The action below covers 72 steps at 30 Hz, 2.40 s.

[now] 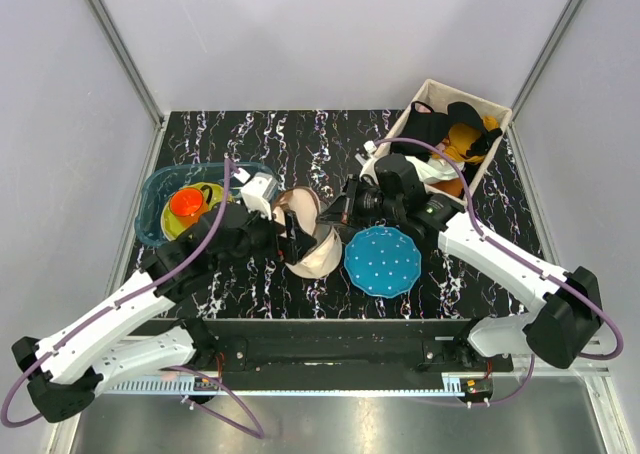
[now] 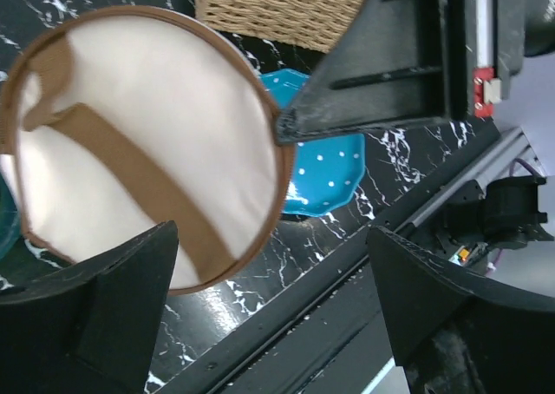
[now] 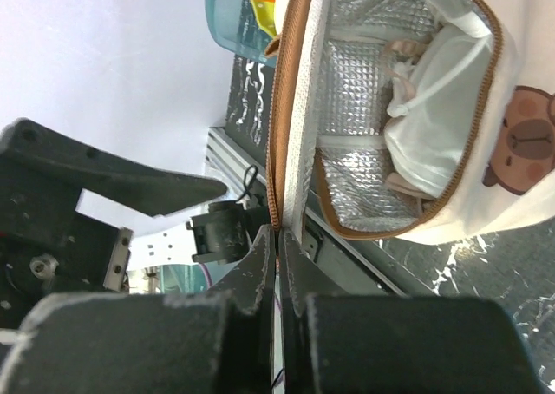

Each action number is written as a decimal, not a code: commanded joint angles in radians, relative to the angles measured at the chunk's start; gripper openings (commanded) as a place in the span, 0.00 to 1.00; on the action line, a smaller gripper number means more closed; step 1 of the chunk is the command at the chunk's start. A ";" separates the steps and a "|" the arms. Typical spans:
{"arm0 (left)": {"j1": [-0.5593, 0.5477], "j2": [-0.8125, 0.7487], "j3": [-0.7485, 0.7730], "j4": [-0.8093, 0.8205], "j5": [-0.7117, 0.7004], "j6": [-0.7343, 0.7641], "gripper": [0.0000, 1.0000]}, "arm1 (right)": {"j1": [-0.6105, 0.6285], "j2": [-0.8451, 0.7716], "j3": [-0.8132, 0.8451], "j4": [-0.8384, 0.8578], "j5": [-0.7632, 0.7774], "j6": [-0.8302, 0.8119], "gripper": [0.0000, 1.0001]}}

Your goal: Unzip the laundry bag and remove the bra

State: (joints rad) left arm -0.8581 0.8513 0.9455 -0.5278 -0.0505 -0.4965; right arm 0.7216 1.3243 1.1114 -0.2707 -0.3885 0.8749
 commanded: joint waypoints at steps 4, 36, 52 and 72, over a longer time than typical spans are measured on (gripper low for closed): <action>-0.096 0.054 0.013 0.063 -0.100 -0.027 0.93 | 0.022 0.027 0.070 0.094 -0.043 0.062 0.00; -0.105 -0.432 -0.344 0.072 -0.399 -0.263 0.00 | 0.173 0.312 0.333 -0.225 0.220 -0.238 0.56; -0.105 -0.411 -0.389 0.126 -0.376 -0.275 0.00 | 0.200 0.483 0.289 -0.239 0.367 -0.248 0.03; 0.128 -0.170 -0.346 0.314 -0.055 -0.111 0.00 | 0.197 -0.033 0.077 -0.111 0.464 -0.182 0.00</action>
State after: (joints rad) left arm -0.7349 0.6533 0.5877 -0.2646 -0.2005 -0.6334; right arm 0.9142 1.2114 1.2308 -0.4625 0.1078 0.6498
